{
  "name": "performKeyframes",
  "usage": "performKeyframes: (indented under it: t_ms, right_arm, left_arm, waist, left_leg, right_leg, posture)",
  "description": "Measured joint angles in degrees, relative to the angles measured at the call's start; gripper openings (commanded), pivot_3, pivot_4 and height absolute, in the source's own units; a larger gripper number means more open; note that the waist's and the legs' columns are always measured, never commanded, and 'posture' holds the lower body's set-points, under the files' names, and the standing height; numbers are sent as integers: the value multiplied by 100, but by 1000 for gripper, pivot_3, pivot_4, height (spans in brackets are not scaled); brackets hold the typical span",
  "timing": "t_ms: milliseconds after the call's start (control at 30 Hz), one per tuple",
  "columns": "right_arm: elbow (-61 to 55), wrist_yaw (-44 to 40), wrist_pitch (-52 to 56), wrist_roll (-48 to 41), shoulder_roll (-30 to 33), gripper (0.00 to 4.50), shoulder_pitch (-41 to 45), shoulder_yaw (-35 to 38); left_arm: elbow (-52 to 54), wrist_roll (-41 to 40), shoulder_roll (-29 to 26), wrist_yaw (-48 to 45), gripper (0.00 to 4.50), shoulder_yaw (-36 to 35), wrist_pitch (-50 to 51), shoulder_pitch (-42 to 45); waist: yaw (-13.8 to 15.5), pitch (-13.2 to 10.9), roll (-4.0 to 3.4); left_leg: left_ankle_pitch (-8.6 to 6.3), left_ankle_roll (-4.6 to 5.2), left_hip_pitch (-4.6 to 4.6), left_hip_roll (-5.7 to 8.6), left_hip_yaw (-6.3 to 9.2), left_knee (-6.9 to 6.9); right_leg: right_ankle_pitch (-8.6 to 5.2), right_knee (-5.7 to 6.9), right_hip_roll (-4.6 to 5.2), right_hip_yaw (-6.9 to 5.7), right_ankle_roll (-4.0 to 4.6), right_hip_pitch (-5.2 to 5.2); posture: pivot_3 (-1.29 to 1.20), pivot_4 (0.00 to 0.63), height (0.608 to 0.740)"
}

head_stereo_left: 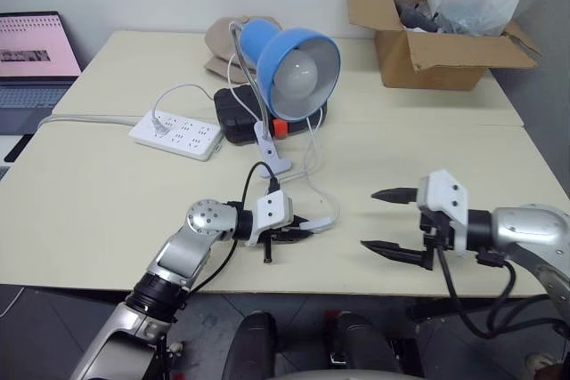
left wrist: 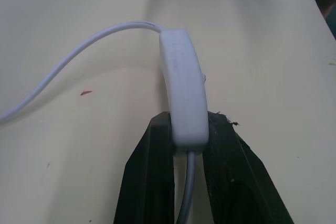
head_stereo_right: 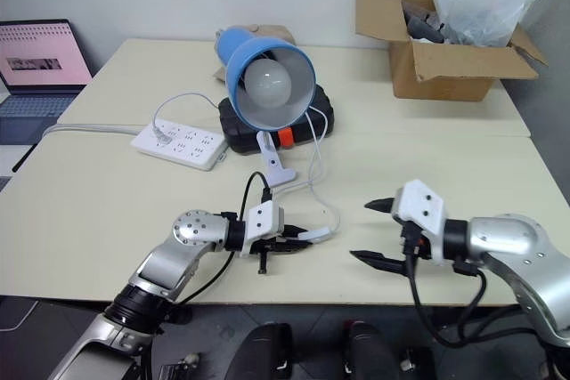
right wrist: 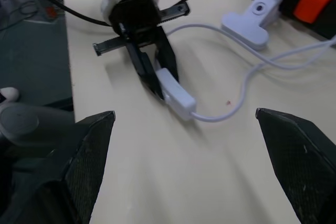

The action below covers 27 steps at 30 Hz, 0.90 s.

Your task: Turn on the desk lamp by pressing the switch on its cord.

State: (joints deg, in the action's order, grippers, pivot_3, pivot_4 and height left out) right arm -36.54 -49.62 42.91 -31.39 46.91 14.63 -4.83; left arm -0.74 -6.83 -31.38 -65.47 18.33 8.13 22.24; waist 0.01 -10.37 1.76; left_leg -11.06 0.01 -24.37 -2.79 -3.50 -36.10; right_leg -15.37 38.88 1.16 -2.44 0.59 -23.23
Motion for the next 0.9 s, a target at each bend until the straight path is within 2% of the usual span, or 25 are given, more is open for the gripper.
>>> performKeyframes:
  t_ms: [133, 167, 333, 600, 867, 900]
  right_arm:
    - [420, 2, 36, 365, -325, 4500, 604, -819]
    - [703, -13, -5, 586, -567, 4500, 924, -1224]
    - [1468, -59, -258, 1078, -1088, 4500, 1393, -1902]
    - [2080, -334, -647, 1524, -1271, 4500, 1570, -2174]
    - [2217, -548, -816, 1752, -1314, 4500, 1580, -2186]
    - [2231, -556, -838, 1784, -1315, 4321, 1579, -2186]
  left_arm:
    - [85, -16, -89, -36, 403, -65, 10, 14]
    - [86, -13, -132, -27, 403, -88, 22, -6]
    - [263, -13, -149, 5, 403, -122, 62, -84]
    - [349, -13, -152, 103, 403, -144, 159, -140]
    - [358, -16, -152, 109, 403, -144, 186, -164]
    - [358, -16, -152, 109, 403, -144, 187, -164]
  waist:
    - [-3, 1, -1]
    - [-6, 1, -1]
    - [-1, 1, -1]
    - [1, 1, -1]
    - [-1, 1, -1]
    - [0, 1, -1]
  left_leg:
    - [0, 0, -5, 3, -1, 1]
    - [0, 0, -7, 1, -2, 0]
    - [0, 1, -9, 2, -4, 0]
    - [1, 1, -9, 0, -4, -2]
    - [1, 1, -9, 0, -4, -2]
    - [1, 1, -9, 0, -4, -2]
  right_leg:
    - [-1, 0, 2, 0, 1, -4]
    - [-1, -1, 2, 0, 1, -5]
    - [-1, 0, 2, 0, 0, -7]
    - [-1, 4, 2, -1, 1, -7]
    - [-1, 5, 2, -1, 1, -7]
    - [-1, 5, 2, -1, 1, -7]
  posture:
    - [0, 150, 740]
    - [0, 150, 740]
    - [0, 150, 740]
    - [0, 150, 740]
    - [0, 150, 740]
    - [0, 150, 740]
